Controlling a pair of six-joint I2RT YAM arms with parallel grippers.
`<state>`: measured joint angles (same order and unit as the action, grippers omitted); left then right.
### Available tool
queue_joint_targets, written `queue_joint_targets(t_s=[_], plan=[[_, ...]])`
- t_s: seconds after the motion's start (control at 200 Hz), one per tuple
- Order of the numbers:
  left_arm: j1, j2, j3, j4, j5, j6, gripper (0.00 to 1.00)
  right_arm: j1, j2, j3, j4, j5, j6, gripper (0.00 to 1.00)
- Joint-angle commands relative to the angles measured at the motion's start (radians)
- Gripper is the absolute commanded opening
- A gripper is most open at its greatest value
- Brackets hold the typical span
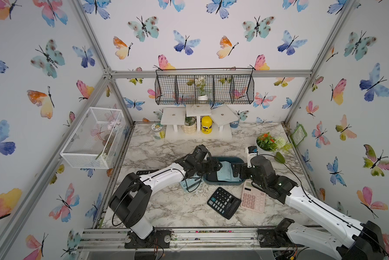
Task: Put the calculator in the storage box
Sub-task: Place the calculator in the storage box, then pick up the calculator at the center of the board.
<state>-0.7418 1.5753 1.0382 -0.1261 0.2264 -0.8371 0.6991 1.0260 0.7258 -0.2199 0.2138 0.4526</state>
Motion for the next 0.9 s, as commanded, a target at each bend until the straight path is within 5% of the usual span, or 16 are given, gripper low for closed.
queue_joint_targets(t_s=[0.0,0.295,0.516,0.896], plan=[[-0.001,-0.101,0.006,-0.139,-0.158,0.050,0.99,-0.003,-0.014,-0.019,0.033,-0.076,-0.051,0.99],[0.059,-0.280,-0.018,-0.260,-0.300,0.117,0.99,-0.003,0.034,-0.005,0.100,-0.272,-0.137,0.99],[0.173,-0.404,-0.083,-0.274,-0.272,0.145,0.99,0.004,0.131,0.000,0.179,-0.441,-0.257,0.99],[0.205,-0.601,-0.169,-0.290,-0.378,0.119,0.99,0.172,0.268,0.000,0.307,-0.330,-0.574,0.99]])
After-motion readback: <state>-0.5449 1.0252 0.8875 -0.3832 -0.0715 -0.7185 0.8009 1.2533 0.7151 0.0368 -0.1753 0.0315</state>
